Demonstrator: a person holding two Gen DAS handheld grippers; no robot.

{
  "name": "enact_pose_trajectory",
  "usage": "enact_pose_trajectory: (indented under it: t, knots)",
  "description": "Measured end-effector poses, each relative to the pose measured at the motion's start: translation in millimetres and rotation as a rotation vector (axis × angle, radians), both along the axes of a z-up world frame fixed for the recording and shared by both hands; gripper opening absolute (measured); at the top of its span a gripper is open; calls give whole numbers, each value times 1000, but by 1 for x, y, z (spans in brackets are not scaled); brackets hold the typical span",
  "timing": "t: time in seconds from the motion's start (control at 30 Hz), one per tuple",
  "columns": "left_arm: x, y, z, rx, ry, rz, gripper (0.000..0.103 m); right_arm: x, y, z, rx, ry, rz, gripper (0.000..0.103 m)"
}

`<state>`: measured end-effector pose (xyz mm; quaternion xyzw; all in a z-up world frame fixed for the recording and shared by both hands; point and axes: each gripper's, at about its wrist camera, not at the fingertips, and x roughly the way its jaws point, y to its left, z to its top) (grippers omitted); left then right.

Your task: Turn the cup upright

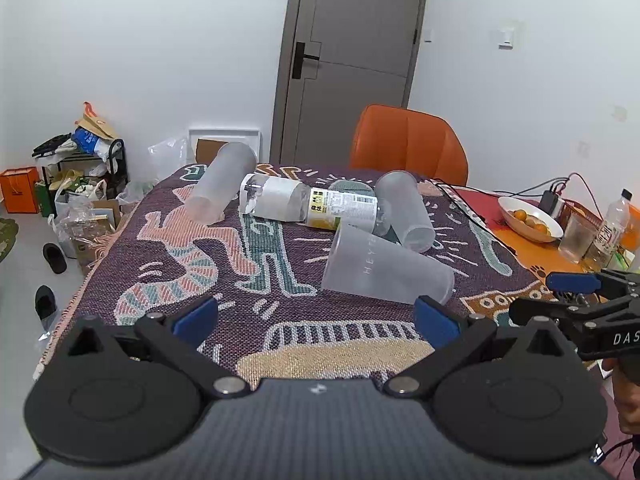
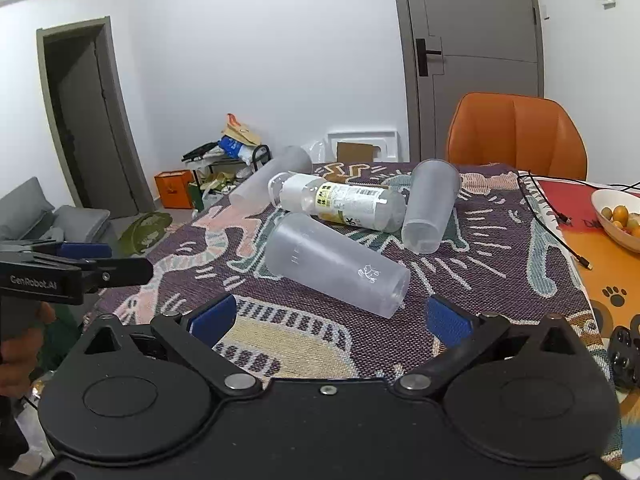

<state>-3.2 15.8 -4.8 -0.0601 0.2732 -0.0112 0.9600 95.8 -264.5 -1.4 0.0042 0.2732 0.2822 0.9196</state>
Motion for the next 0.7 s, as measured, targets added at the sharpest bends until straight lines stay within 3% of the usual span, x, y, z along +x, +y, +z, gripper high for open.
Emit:
enact_pose_trajectory:
  t: [0.33,0.7]
  knots:
    - [23,19,-11,-48,-15,60,103,35,6,-10,-6,33,24,103]
    - [49,37,-22,-100,7,102,103,63,23,-19,-65,2,66,103]
